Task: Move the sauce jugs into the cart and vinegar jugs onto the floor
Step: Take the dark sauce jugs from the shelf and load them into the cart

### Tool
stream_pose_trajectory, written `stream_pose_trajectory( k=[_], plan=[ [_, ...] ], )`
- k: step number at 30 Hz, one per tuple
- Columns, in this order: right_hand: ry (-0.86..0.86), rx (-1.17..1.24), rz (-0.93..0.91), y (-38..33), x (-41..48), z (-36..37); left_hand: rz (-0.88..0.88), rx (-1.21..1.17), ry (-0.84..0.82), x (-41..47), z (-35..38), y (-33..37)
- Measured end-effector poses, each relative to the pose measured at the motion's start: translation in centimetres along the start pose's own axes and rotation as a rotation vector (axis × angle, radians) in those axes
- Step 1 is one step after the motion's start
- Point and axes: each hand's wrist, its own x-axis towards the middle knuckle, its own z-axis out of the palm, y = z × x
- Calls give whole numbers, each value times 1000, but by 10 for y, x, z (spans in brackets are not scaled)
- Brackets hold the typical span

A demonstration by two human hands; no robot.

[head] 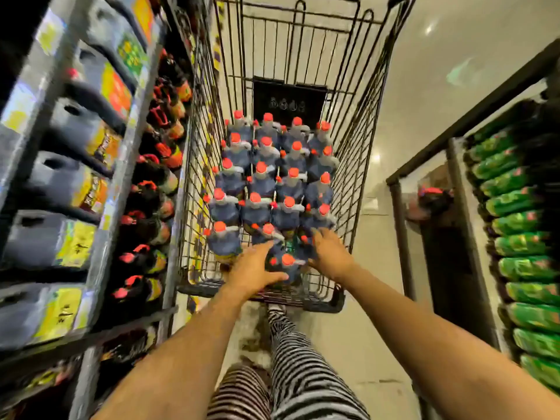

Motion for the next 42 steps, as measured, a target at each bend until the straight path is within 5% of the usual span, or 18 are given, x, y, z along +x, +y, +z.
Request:
stream_pose_trajectory(
  k=[10,25,33,42],
  plan=[
    [15,251,261,5,32,13,69,-174,-147,55,45,-24],
    [117,391,255,0,22,-5,157,-209,-88,49,14,-18],
    [112,657,305,3,19,-10,38,-306,113,49,-48,-8],
    [152,454,118,-10,2,-63,-126,-306,324,17,-129,4]
  ],
)
